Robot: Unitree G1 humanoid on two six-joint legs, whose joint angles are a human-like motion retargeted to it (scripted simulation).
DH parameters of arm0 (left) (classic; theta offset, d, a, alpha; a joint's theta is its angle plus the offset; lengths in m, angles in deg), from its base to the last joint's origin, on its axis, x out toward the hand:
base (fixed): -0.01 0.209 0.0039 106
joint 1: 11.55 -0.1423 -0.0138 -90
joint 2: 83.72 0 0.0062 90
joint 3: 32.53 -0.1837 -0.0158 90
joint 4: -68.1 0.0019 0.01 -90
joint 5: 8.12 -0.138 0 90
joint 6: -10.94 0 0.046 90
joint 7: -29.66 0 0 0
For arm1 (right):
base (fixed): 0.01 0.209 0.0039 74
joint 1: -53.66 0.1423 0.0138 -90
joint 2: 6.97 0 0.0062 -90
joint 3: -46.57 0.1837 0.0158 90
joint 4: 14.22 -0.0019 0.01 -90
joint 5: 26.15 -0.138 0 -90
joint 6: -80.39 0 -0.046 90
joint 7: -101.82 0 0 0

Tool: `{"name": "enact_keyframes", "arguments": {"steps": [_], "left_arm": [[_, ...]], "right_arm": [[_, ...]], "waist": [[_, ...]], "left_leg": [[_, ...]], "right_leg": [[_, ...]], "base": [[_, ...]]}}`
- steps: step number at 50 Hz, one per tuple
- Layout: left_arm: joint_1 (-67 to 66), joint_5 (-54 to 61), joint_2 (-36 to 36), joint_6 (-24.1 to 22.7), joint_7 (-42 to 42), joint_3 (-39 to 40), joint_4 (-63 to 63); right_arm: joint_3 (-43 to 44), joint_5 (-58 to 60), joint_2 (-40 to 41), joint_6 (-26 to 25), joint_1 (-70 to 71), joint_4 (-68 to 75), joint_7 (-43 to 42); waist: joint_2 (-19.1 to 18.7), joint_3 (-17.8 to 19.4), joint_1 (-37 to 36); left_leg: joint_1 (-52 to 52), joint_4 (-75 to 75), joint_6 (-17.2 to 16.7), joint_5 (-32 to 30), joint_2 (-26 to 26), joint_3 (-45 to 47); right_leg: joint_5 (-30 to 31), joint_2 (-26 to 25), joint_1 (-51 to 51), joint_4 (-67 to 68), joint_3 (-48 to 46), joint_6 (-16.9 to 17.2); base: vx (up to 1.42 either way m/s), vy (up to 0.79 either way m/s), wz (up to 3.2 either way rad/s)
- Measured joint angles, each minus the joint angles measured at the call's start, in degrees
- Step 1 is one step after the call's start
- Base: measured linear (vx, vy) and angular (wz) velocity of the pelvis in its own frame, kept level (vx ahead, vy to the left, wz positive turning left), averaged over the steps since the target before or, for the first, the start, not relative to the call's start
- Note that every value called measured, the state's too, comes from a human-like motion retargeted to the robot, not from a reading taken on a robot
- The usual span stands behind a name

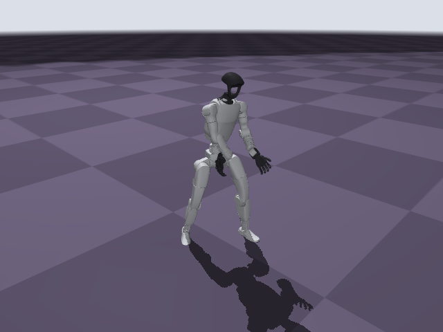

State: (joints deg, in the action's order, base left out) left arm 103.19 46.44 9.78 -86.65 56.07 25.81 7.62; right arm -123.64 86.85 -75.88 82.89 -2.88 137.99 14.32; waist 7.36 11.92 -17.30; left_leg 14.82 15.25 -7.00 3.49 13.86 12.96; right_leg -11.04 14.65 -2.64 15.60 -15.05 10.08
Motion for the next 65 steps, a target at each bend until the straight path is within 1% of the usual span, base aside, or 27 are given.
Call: {"name": "enact_keyframes", "arguments": {"steps": [2,4,8,10,13,15,17,21,23,25,28,30,35,37,39,41,43,47,50,52,53,56,58,60,62,63,65], "left_arm": [[-0.2,0.7,0.7,0.1,1.0,-1.6,0.6],[-0.8,0.9,1.6,0.1,1.2,-2.3,1.5],[-2.0,-0.7,3.2,1.1,-0.5,-3.3,3.4],[-2.0,-1.2,3.7,1.8,-1.4,-4.1,4.1],[-1.5,-1.7,4.4,2.3,-1.7,-4.5,5.2],[-1.0,-2.4,5.0,2.8,-2.1,-5.1,6.1],[-0.1,-2.9,5.8,3.4,-2.2,-5.9,7.6],[2.7,-2.3,8.1,5.0,-1.5,-8.5,12.7],[4.8,-1.6,9.2,6.3,-1.5,-10.1,15.8],[7.4,-0.3,10.1,7.0,-1.2,-11.0,18.4],[13.2,2.0,9.8,6.8,0.2,-10.6,20.2],[17.5,2.9,8.4,6.2,0.8,-9.8,19.1],[31.6,1.9,0.7,5.1,-0.9,-10.6,9.9],[39.1,-0.2,-2.4,3.7,-0.8,-11.4,5.8],[46.7,-3.4,-4.7,2.2,-0.6,-12.5,2.2],[54.8,-7.7,-6.4,0.7,-0.3,-13.6,-1.1],[64.5,-12.7,-7.0,-0.9,0.7,-15.3,-3.9],[78.8,-22.8,-7.3,-2.6,3.0,-16.8,-8.6],[87.1,-31.9,-6.6,-3.8,5.5,-17.8,-13.6],[88.8,-33.3,-4.2,-7.5,7.0,-17.2,-20.4],[90.6,-41.4,-5.7,-6.3,8.6,-17.3,-22.3],[90.4,-56.5,-6.9,-6.0,14.3,-17.3,-30.2],[88.1,-65.6,-9.6,-6.0,17.9,-19.2,-35.1],[85.3,-70.8,-11.9,-5.5,19.6,-19.6,-37.9],[77.9,-57.8,-10.2,-10.5,18.8,-20.8,-43.8],[78.0,-59.6,-12.4,-9.6,16.8,-22.4,-43.3],[77.3,-59.1,-14.1,-7.3,18.3,-22.4,-42.0]], "right_arm": [[0.0,0.0,0.0,0.0,-2.0,-0.5,0.0],[0.0,0.0,0.2,0.0,-4.4,-0.9,0.0],[0.0,0.0,0.1,0.0,-8.6,-1.8,0.0],[0.0,0.0,-0.2,0.0,-9.4,-2.3,0.0],[0.0,0.0,-0.7,0.0,-9.7,-3.0,0.0],[0.0,0.0,-1.0,0.0,-9.6,-3.4,0.0],[0.0,0.0,-1.3,0.0,-9.8,-3.3,0.0],[0.0,0.0,-0.9,0.0,-10.6,-2.5,0.0],[0.0,0.0,-0.5,0.0,-10.7,-2.7,0.0],[0.0,0.0,-0.5,0.0,-10.0,-3.8,0.0],[0.0,0.0,-2.2,0.0,-6.1,-7.1,0.0],[0.4,0.0,-4.0,0.0,-1.7,-9.7,0.0],[2.7,0.0,-12.9,0.0,17.1,-16.3,0.0],[5.5,0.0,-17.4,0.0,26.1,-18.9,0.0],[7.0,0.0,-22.8,0.0,35.0,-20.0,0.0],[8.0,0.0,-28.8,0.0,44.0,-20.6,0.0],[7.4,0.0,-35.4,0.0,54.4,-20.4,0.0],[7.5,0.0,-47.0,0.0,69.4,-20.4,0.0],[5.7,0.0,-55.6,0.0,79.4,-20.8,0.0],[3.9,0.0,-61.4,0.0,85.5,-21.6,0.0],[2.5,0.0,-65.4,0.0,88.2,-22.4,0.0],[0.4,0.0,-73.7,0.0,93.7,-23.2,0.0],[0.0,0.0,-77.1,0.0,94.6,-25.2,0.0],[0.0,0.0,-79.6,0.0,95.0,-24.7,0.0],[0.0,0.0,-79.2,0.0,93.2,-23.1,0.0],[0.0,0.0,-79.3,0.0,91.2,-23.8,0.0],[0.0,0.0,-79.9,0.0,89.2,-23.8,0.0]], "waist": [[0.4,0.4,-0.9],[0.0,0.9,-1.1],[-2.2,1.8,-0.8],[-3.2,2.2,0.2],[-3.6,2.9,2.6],[-3.7,3.3,3.8],[-3.4,3.6,4.6],[-2.3,3.4,6.4],[-1.7,2.5,7.9],[-1.3,0.9,9.7],[-1.8,-2.6,12.0],[-2.5,-5.2,13.8],[-3.5,-10.9,17.2],[-3.3,-13.2,18.0],[-2.8,-15.7,18.3],[-2.5,-17.6,18.4],[-2.4,-17.8,17.8],[-4.2,-20.9,16.5],[-4.7,-22.0,16.1],[-4.2,-22.1,16.1],[-3.9,-22.3,15.6],[-3.3,-22.3,15.9],[-2.2,-22.4,17.4],[-2.4,-21.9,17.5],[-1.7,-19.5,17.2],[-0.8,-19.6,17.3],[0.3,-19.7,17.5]], "left_leg": [[-0.9,2.8,1.3,2.3,-0.9,-0.5],[-2.0,6.4,1.5,5.3,-0.8,-0.3],[-5.1,9.9,1.9,9.3,-0.3,-1.4],[-6.5,9.1,2.3,9.8,-0.8,-2.9],[-7.5,6.9,2.2,9.4,-2.1,-5.5],[-7.9,5.3,2.0,9.2,-3.1,-6.9],[-8.4,3.6,1.7,9.1,-4.3,-7.6],[-9.9,0.1,0.6,9.3,-7.7,-8.8],[-11.2,-0.9,0.4,9.8,-9.6,-9.8],[-12.7,-0.8,0.8,10.4,-11.1,-10.5],[-14.7,2.7,1.6,10.9,-11.7,-9.2],[-15.4,7.5,1.0,10.2,-11.1,-7.5],[-12.9,25.0,-3.9,2.8,-7.9,-4.4],[-11.2,29.4,-4.6,2.4,-6.2,-2.9],[-10.2,30.4,-4.2,4.2,-4.8,-1.4],[-9.6,28.7,-3.5,6.5,-3.1,0.0],[-9.4,23.6,-2.6,8.0,-1.9,0.6],[-10.5,8.1,-2.9,5.9,1.2,-0.3],[-11.6,1.8,-2.4,4.1,2.0,-1.1],[-12.6,1.4,-1.6,5.0,1.7,-0.3],[-13.3,1.4,-1.5,5.6,1.4,0.3],[-15.1,1.8,-2.4,7.3,1.2,2.7],[-16.4,2.1,-2.5,8.6,0.5,4.2],[-17.6,1.7,-2.2,9.7,-0.6,5.5],[-19.8,0.6,-1.0,10.4,-2.5,6.8],[-20.7,0.0,-0.8,10.6,-3.0,7.2],[-22.0,-1.9,1.1,10.0,-4.0,7.4]], "right_leg": [[0.7,1.8,-0.1,4.1,-0.8,-1.1],[2.3,3.5,0.7,10.9,-1.4,-2.9],[9.6,6.0,6.3,29.1,-1.8,-6.9],[11.8,5.6,10.3,35.9,-0.8,-7.3],[10.3,1.6,16.1,38.9,2.2,-4.7],[9.1,-0.2,19.1,36.5,2.4,-2.9],[8.1,-0.1,21.1,30.7,-0.1,-2.3],[5.3,0.7,21.9,12.9,-6.5,-0.1],[5.9,0.3,20.7,4.6,-7.1,1.7],[8.9,-0.4,18.6,-0.8,-5.3,2.4],[12.7,-1.0,14.8,-2.9,-2.6,0.5],[11.7,-0.9,12.4,-1.8,-1.6,-0.6],[7.4,-1.5,6.5,0.9,0.9,0.6],[6.8,-1.9,4.4,0.0,1.8,1.7],[6.4,-2.2,2.8,-0.9,2.6,2.7],[5.8,-2.9,1.8,-1.5,3.4,3.6],[5.2,-3.9,1.4,-2.0,4.5,4.4],[4.8,-8.0,0.7,-3.6,7.0,4.9],[4.7,-9.5,0.0,-4.9,8.6,4.9],[4.5,-9.2,-0.4,-5.3,9.5,4.9],[4.4,-8.9,-0.6,-5.2,9.9,4.9],[4.2,-8.2,-1.0,-5.1,11.2,4.9],[4.0,-7.3,-1.4,-4.8,12.2,4.9],[4.0,-6.0,-1.6,-4.3,12.9,4.9],[3.7,-4.2,-1.4,-2.4,13.8,4.9],[4.0,-3.8,-1.3,-1.8,14.0,4.9],[4.5,-3.3,-0.6,-0.6,13.8,3.6]], "base": [[0.41,0.33,0.17],[0.41,0.35,0.24],[0.34,0.32,0.42],[0.28,0.23,0.75],[0.25,0.15,0.94],[0.24,0.09,0.84],[0.25,0.06,0.68],[0.31,0.01,0.65],[0.39,-0.05,0.71],[0.42,-0.07,0.51],[0.44,-0.10,-0.06],[0.46,-0.13,-0.43],[0.44,-0.13,-0.50],[0.41,-0.07,-0.47],[0.40,-0.04,-0.48],[0.38,0.00,-0.50],[0.35,0.03,-0.63],[0.32,0.03,-0.79],[0.30,0.11,-0.62],[0.28,0.16,-0.43],[0.27,0.18,-0.40],[0.24,0.22,-0.40],[0.21,0.29,-0.39],[0.16,0.33,-0.36],[0.10,0.34,-0.40],[0.08,0.29,-0.37],[0.06,0.25,-0.25]]}}
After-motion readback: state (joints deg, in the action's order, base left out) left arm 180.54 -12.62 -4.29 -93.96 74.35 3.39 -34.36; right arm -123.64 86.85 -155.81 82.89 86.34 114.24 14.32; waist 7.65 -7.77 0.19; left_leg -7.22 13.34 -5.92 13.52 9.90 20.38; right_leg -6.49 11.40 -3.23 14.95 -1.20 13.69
